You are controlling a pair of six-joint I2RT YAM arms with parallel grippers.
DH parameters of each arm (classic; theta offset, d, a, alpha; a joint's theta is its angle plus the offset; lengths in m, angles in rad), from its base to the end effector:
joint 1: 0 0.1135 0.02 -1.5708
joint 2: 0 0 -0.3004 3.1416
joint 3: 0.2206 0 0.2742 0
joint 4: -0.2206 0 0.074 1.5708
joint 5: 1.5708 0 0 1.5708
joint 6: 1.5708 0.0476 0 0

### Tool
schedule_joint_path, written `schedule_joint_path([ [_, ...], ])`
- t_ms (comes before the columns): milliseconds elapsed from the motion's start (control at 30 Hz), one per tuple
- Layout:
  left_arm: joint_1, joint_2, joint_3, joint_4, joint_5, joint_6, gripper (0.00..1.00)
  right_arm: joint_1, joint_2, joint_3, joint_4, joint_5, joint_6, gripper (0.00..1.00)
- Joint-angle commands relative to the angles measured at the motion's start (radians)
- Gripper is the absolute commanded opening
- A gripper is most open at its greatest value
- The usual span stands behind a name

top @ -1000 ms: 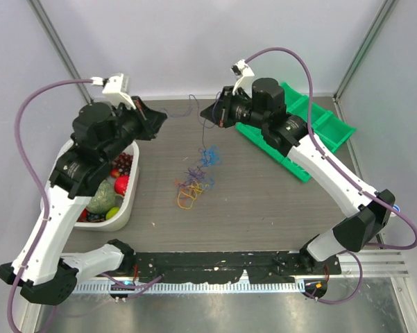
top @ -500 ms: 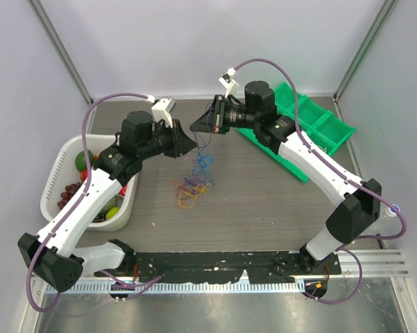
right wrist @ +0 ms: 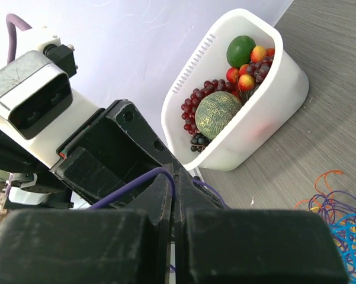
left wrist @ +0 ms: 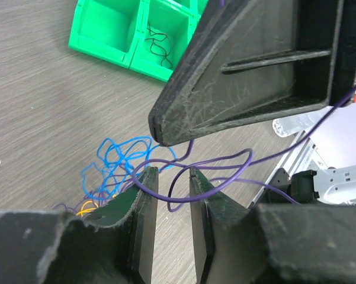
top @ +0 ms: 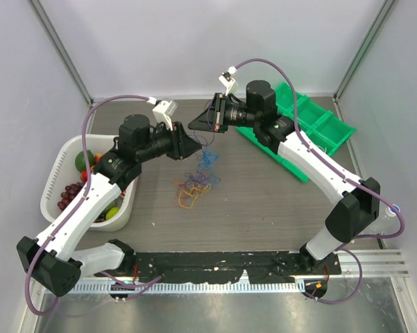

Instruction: Untangle the cables

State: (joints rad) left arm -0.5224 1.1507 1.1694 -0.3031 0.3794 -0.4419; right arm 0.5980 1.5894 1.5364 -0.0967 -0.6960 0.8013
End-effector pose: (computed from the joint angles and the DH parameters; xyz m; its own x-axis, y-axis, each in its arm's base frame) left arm 0.2315 -0.1537 0.4196 -0.5498 -0.1418 -0.8232 0.5935 0.6272 -0.5044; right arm 0.3177 0.2534 0.4431 -0.7724 0.1408 -0.6193 -0.5766 0.2533 0.7768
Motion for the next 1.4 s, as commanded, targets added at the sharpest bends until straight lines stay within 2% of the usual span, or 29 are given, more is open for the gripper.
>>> schedule_joint_path([
  [0, -0.004, -0.040, -0.005, 0.090, 0.035, -0.006, 0.32, -0.006, 0.000, -0.010, 0.087, -0.030, 0.035, 0.01],
  [167, -0.010, -0.023, -0.007, 0.142, -0.010, -0.024, 0.39, -0.006, -0.003, -0.018, 0.121, -0.039, 0.058, 0.01],
  [367, -0.021, 0.027, 0.010, 0.174, -0.034, -0.023, 0.37, -0.006, 0.003, -0.024, 0.167, -0.059, 0.096, 0.01],
  [433, -0.024, 0.030, 0.016, 0.186, -0.046, -0.023, 0.33, -0.006, 0.006, -0.022, 0.179, -0.066, 0.107, 0.01],
  [600, -0.030, 0.018, -0.002, 0.214, -0.106, -0.037, 0.12, -0.006, 0.012, -0.024, 0.184, -0.076, 0.114, 0.01],
  [667, -0.030, 0.003, -0.010, 0.216, -0.120, -0.037, 0.08, -0.006, 0.012, -0.019, 0.184, -0.077, 0.108, 0.01],
  [700, -0.030, -0.003, -0.013, 0.210, -0.129, -0.034, 0.00, -0.016, 0.012, -0.013, 0.158, -0.073, 0.099, 0.02],
  [733, -0.030, -0.015, -0.013, 0.187, -0.152, -0.032, 0.00, -0.023, 0.009, -0.001, 0.076, -0.048, 0.066, 0.18],
  [767, -0.030, -0.023, -0.014, 0.170, -0.172, -0.029, 0.00, -0.038, 0.006, 0.010, 0.027, -0.028, 0.041, 0.26],
  [800, -0.030, -0.035, -0.013, 0.147, -0.184, -0.026, 0.00, -0.049, -0.008, 0.020, -0.082, 0.034, -0.026, 0.46],
  [867, -0.030, -0.055, -0.008, 0.111, -0.200, -0.024, 0.00, -0.076, -0.031, 0.021, -0.220, 0.110, -0.139, 0.67],
  [1000, -0.030, -0.081, 0.021, 0.052, -0.224, -0.061, 0.00, -0.098, -0.057, 0.009, -0.466, 0.182, -0.396, 0.72],
  [1100, -0.028, -0.080, 0.055, 0.019, -0.241, -0.087, 0.00, -0.098, -0.121, -0.109, -0.492, 0.207, -0.510, 0.72],
  [1167, -0.030, -0.071, 0.085, -0.010, -0.246, -0.103, 0.00, -0.098, -0.156, -0.178, -0.453, 0.135, -0.524, 0.72],
  [1367, -0.028, -0.054, 0.142, -0.053, -0.228, -0.118, 0.00, -0.003, -0.195, -0.300, -0.105, 0.059, -0.447, 0.75],
])
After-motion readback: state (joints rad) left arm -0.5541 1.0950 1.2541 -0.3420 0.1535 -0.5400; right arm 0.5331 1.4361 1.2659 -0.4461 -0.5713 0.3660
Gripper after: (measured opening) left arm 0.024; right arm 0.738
